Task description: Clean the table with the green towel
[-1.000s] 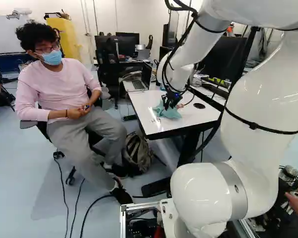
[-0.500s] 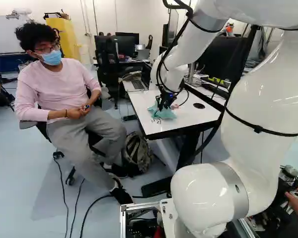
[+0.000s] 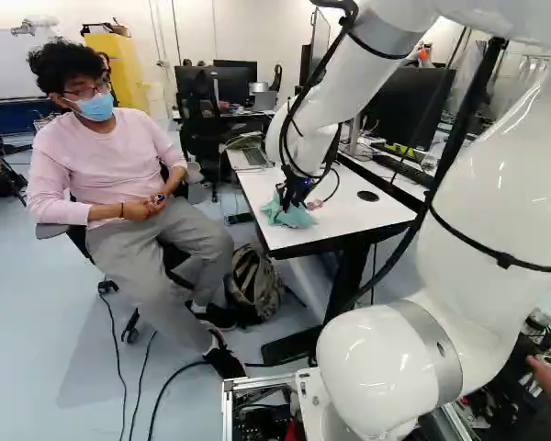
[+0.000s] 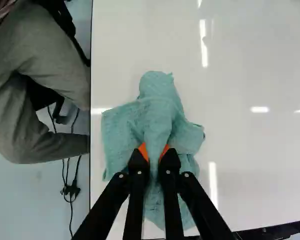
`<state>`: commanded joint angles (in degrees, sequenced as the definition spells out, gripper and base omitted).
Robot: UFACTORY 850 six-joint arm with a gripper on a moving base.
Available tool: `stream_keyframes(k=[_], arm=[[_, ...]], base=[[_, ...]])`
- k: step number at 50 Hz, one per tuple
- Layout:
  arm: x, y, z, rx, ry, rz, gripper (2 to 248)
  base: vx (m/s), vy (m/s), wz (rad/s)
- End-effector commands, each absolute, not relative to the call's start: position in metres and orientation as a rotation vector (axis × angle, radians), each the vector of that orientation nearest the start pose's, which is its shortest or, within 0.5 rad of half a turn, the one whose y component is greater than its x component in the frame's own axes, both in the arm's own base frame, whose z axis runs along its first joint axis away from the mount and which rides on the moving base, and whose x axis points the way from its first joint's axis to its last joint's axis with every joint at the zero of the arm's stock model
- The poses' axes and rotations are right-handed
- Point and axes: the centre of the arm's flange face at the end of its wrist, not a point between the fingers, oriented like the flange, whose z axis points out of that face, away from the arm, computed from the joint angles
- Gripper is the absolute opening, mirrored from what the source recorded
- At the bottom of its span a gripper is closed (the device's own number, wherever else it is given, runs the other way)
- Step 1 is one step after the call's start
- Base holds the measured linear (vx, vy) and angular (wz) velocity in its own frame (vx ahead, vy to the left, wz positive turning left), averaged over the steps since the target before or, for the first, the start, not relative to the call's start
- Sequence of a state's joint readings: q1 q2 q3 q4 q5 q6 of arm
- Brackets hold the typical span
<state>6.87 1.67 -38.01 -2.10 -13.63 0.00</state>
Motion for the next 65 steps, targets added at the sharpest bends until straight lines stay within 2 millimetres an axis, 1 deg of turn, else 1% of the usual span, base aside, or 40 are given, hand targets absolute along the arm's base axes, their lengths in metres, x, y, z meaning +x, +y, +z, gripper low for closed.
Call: stream_keyframes(k=[15, 22, 28, 41, 52, 65], arm=[[0.383, 0.058, 0.44, -3.029, -0.284, -0.706, 39], [0.368, 0.058, 0.439, -3.026, -0.291, -0.709, 39], [0.358, 0.052, 0.438, -3.029, -0.275, -0.714, 39], [0.34, 0.033, 0.436, -3.043, -0.203, -0.726, 39], [0.341, 0.015, 0.436, -3.059, -0.124, -0.729, 39], [0.36, -0.002, 0.438, -3.075, -0.045, -0.722, 39]], base=[[0.0, 0.0, 0.0], [0.0, 0.0, 0.0], [0.0, 0.0, 0.0], [0.0, 0.0, 0.0], [0.0, 0.0, 0.0], [0.0, 0.0, 0.0]])
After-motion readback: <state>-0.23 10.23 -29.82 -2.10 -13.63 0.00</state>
